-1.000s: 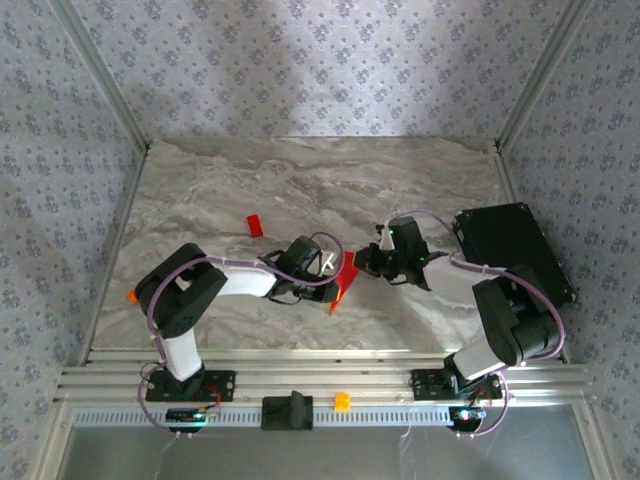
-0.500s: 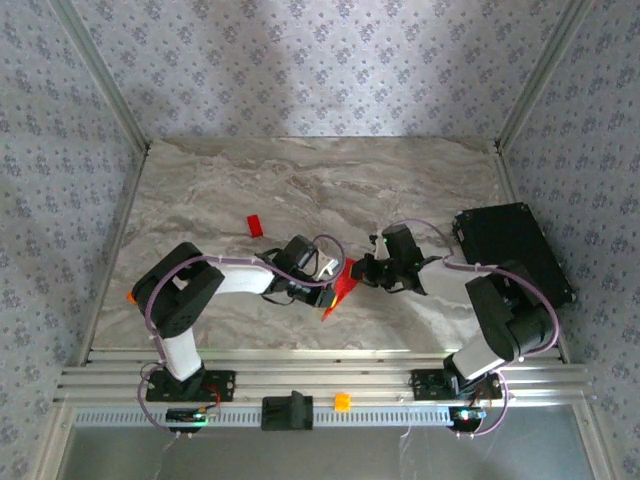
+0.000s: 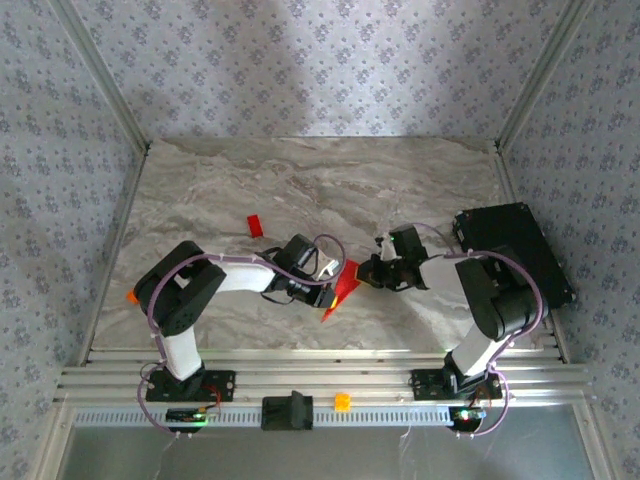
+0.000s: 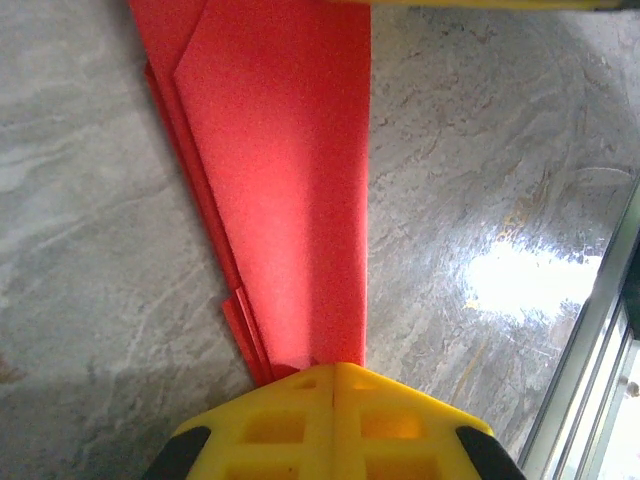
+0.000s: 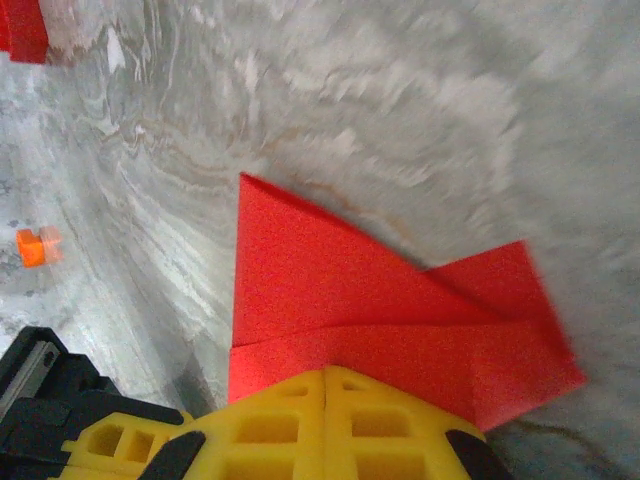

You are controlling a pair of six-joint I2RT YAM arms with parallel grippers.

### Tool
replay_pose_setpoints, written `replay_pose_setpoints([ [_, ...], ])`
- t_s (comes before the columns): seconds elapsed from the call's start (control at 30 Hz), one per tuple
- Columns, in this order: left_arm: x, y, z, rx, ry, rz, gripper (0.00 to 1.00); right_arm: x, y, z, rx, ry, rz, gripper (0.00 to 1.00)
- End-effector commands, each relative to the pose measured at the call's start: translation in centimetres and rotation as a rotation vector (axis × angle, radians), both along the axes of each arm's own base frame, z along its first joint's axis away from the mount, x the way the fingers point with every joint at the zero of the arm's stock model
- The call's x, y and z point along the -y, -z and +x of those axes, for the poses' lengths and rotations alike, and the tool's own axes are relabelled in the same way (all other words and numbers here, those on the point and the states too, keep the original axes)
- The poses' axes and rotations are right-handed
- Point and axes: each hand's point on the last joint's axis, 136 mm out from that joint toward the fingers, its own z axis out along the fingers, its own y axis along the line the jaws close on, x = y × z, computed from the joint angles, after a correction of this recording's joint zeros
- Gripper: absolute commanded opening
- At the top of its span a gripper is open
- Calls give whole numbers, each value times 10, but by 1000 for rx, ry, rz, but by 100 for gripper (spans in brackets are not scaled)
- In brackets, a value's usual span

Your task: Fold a paper plane with a square sheet of paper (pick it up from the middle)

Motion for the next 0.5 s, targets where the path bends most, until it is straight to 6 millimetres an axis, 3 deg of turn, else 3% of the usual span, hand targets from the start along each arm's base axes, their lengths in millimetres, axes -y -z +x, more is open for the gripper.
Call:
replay_pose_setpoints([
  [0.0,-54,62,-42,-161,7,279,0,26,15,16,-3,62,-67,4],
  [0.27,-55,64,-42,-165,-3,280,0,51,20,33,-16,141,-46,4],
  [0.47,-55,63,-41,-161,0,281,0,59,3,43,16,168,-33,4],
])
